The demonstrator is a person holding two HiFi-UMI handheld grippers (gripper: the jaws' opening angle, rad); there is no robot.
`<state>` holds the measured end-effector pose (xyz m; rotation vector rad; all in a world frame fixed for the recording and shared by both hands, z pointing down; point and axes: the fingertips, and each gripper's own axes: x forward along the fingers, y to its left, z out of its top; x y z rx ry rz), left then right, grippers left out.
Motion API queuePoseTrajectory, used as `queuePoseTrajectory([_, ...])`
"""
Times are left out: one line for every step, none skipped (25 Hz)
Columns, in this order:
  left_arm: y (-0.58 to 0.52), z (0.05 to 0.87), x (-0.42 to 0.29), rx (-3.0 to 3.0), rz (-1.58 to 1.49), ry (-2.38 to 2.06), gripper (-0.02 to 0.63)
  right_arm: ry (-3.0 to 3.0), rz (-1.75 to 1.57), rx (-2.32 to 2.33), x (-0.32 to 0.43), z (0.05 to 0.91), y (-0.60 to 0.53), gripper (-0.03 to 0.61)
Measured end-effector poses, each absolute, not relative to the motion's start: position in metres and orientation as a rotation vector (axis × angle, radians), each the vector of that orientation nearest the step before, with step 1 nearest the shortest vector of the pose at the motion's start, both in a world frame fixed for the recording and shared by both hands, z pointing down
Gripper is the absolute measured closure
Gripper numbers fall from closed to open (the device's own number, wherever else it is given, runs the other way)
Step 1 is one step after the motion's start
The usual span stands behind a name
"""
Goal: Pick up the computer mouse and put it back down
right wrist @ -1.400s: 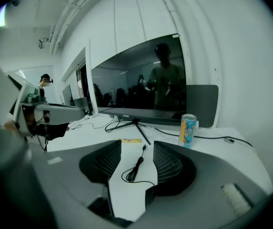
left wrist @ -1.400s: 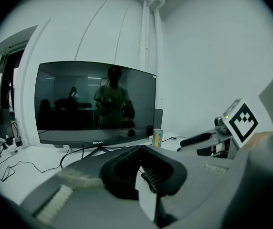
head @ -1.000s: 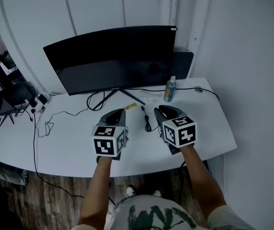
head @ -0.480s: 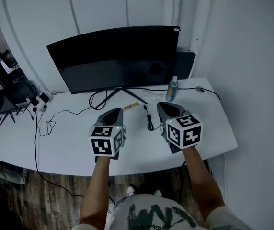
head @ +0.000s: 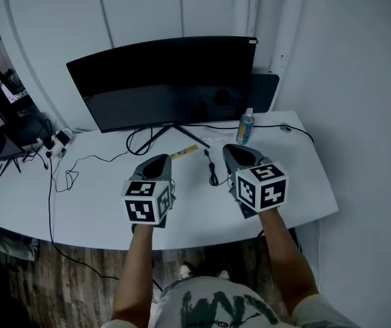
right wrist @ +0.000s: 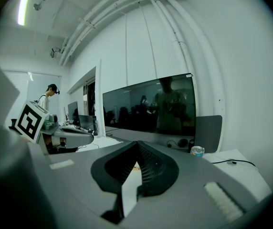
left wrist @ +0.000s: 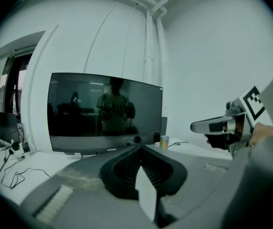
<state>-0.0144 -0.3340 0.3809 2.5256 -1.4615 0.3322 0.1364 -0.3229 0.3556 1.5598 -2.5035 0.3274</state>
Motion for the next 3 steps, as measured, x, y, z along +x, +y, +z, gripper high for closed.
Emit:
queuePoseTrajectory([-0.3338, 0.3807, -0.0142, 2.527, 0.333, -1.462, 0.611, -2.506, 0.328, 1.559, 0.1363, 0.3556, -0.3229, 0.580])
queuePoseTrajectory([-0.3336, 0.3806, -0.0140, 2.528, 0.333, -1.462, 0.611, -2.508, 0.328, 1.558, 0.1362, 0.3556, -0.3229, 0.580])
queuePoseTrajectory([-0.3334, 0.3805, -0.0137, 2.528, 0.333, -1.462, 0.611, -2.510, 0.329, 1.557, 0.1362, 0.3556, -0.3228, 0.580])
